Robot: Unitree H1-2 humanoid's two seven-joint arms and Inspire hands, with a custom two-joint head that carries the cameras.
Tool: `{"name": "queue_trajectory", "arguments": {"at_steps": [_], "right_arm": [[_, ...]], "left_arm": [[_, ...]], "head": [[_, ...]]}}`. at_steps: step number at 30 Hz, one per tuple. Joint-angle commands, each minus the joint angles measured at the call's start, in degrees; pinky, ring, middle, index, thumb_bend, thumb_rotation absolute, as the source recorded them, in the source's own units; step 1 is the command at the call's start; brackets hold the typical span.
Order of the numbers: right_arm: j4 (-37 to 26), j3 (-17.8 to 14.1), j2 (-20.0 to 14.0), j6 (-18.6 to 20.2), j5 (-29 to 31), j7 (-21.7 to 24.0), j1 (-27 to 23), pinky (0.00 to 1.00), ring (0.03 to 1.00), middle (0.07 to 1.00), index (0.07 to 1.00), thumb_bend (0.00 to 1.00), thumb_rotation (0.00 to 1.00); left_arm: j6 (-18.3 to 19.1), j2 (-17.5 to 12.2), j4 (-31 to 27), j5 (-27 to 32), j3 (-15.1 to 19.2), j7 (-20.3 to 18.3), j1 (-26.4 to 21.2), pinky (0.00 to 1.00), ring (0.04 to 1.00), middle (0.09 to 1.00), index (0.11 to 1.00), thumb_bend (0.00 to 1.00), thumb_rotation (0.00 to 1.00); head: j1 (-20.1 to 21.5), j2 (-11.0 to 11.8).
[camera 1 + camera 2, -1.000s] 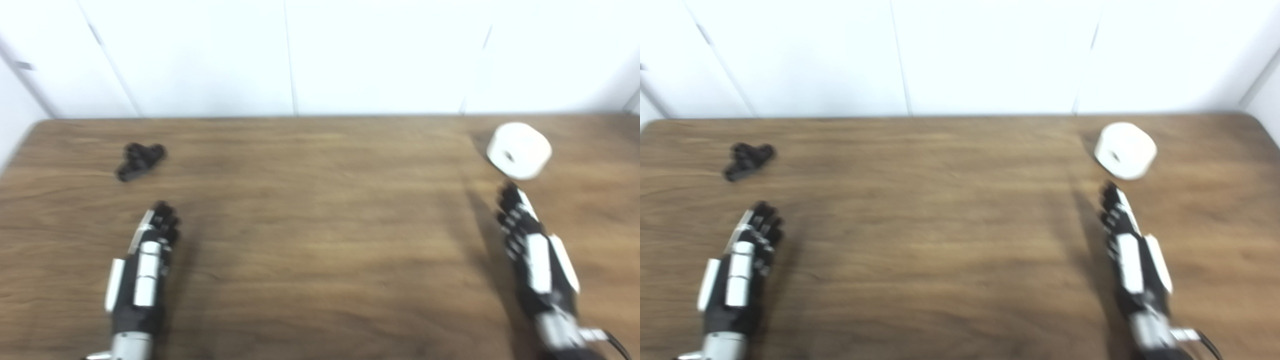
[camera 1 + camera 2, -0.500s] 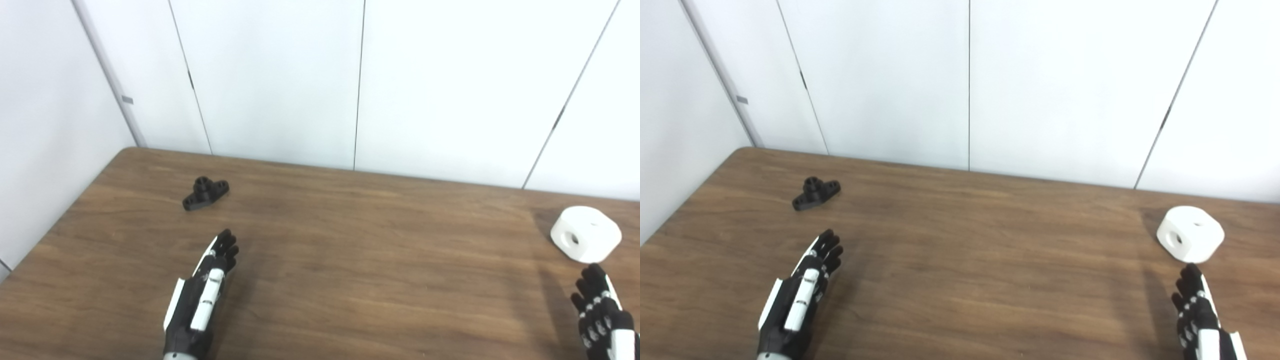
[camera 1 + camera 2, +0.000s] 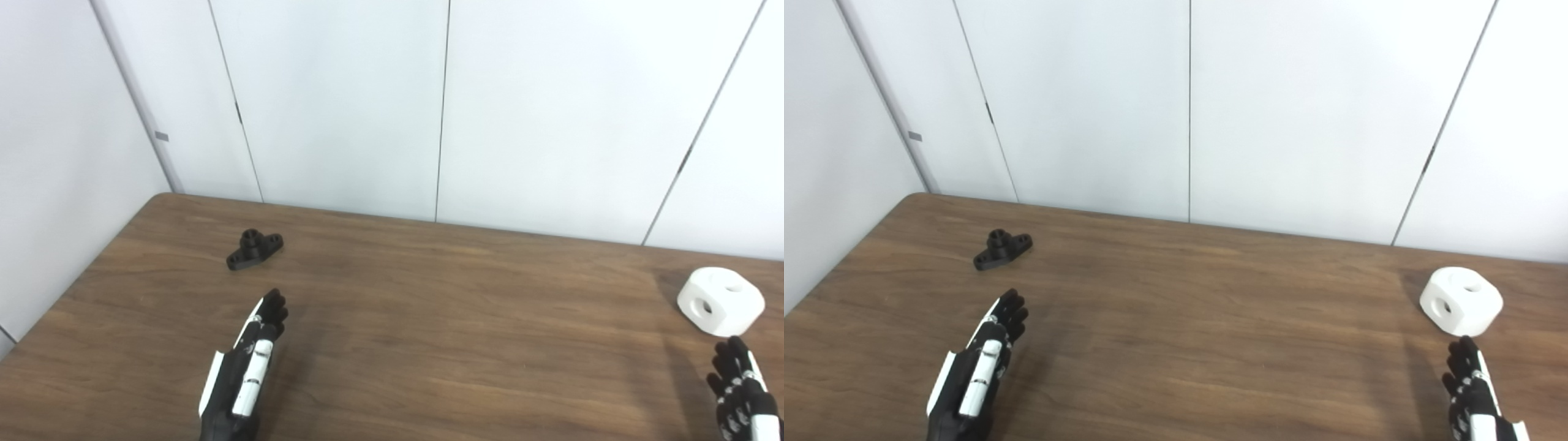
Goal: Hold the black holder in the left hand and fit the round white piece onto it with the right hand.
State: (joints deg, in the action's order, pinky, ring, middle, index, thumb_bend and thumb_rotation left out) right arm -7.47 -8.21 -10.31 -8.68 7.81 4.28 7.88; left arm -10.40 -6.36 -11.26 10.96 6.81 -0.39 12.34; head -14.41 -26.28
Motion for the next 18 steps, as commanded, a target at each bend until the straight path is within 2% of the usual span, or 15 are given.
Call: {"name": "queue_trajectory", "arguments": {"at_steps": [1,6,10,12,14,16,18], "right_arm": [[0.9,0.2,1.2,-0.2,0.1,-0.4,1.4,1.00,1.000,0.975,0.995,0.55,1.00],[0.2,0.4,1.3,1.1,0.0,-0.3,1.3,1.00,1.000,0.976,0.994,0.57,1.00],[0.8,0.4,0.9,0.8,1.2,0.8,0.9,1.00,1.000,0.988,1.000,0.57,1.00],[1.9,0.3,0.7,0.1,1.5,1.2,0.7,1.00,1.000,0.991,1.000,0.57,1.00],[2.9,0.3,0.5,-0.9,1.7,1.5,0.6,1.00,1.000,0.989,0.998,0.58,1.00],[3.3,0.2,0.5,-1.3,2.0,1.7,0.6,1.00,1.000,0.987,0.995,0.57,1.00],[3.0,0.2,0.6,-1.0,2.1,1.6,0.8,1.00,1.000,0.982,0.988,0.57,1.00]], "left_arm": [[-0.9,2.4,1.6,-1.2,-0.5,0.6,0.8,0.96,0.937,0.946,0.949,0.45,0.73],[0.2,1.9,0.9,-2.5,-0.1,1.6,0.5,0.96,0.926,0.927,0.950,0.47,0.56],[1.0,-0.3,-0.9,-6.0,-0.1,1.8,0.4,0.96,0.930,0.933,0.965,0.49,0.50],[3.7,-2.6,-4.1,-8.9,0.5,1.7,0.0,0.97,0.946,0.942,0.971,0.53,0.46],[7.0,-4.9,-7.3,-13.6,1.8,2.2,-1.1,0.93,0.930,0.937,0.962,0.58,0.40],[11.0,-7.2,-9.9,-17.2,3.1,2.2,-2.9,0.91,0.933,0.941,0.960,0.60,0.34],[14.1,-9.0,-11.6,-19.9,4.1,2.0,-4.5,0.87,0.924,0.947,0.958,0.63,0.33]], "head": [[0.2,-0.4],[1.0,-0.9],[0.9,-1.0],[0.9,-1.0],[1.0,-1.0],[1.1,-1.2],[1.3,-1.4]]}}
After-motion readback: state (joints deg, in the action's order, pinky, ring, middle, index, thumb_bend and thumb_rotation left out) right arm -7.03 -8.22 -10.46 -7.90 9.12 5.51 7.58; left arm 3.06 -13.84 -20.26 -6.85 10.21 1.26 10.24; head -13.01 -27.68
